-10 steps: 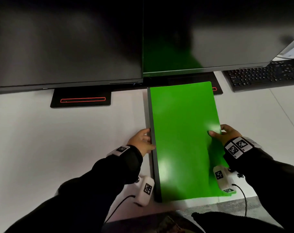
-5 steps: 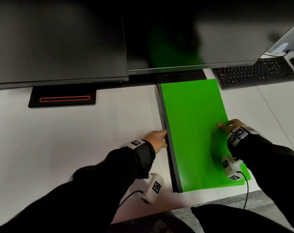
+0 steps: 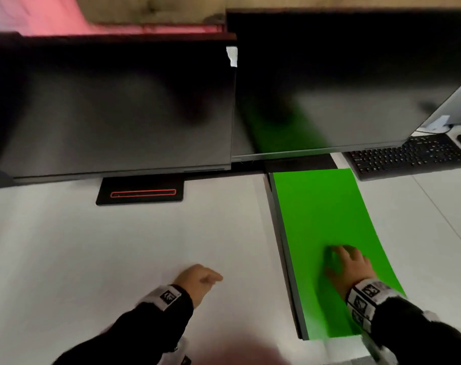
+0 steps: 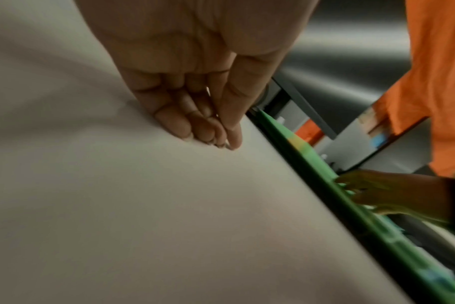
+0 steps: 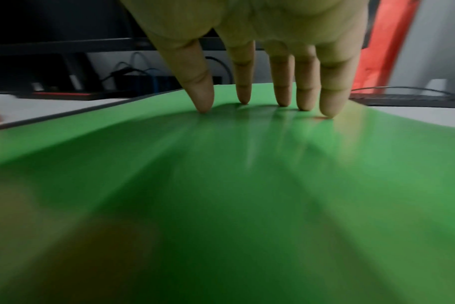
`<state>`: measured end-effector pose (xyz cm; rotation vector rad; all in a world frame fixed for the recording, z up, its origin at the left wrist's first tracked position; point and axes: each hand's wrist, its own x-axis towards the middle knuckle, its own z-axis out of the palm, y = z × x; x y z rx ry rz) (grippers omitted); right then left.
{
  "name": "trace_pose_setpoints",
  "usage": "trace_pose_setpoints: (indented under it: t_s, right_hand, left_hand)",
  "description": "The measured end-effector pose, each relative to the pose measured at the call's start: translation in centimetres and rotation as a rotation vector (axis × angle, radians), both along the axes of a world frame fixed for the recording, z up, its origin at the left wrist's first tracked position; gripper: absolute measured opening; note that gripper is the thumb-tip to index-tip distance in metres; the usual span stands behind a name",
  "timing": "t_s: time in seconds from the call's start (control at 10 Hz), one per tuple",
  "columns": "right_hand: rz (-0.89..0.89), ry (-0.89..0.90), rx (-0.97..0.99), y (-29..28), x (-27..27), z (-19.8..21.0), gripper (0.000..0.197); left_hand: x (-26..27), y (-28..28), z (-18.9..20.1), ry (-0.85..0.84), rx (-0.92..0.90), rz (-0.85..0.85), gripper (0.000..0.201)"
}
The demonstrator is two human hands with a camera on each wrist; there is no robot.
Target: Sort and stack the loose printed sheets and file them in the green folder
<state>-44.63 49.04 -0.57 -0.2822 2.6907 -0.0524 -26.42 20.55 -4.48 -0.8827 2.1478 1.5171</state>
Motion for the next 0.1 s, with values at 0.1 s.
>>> trace_pose_setpoints:
  t_s: [0.1]
  right_hand:
    - [0.107, -0.08, 0.077, -0.56, 4.64, 0.17, 0.074]
  left_hand:
    - [4.49, -4.34, -0.12, -0.07, 0.118, 0.111, 0.08]
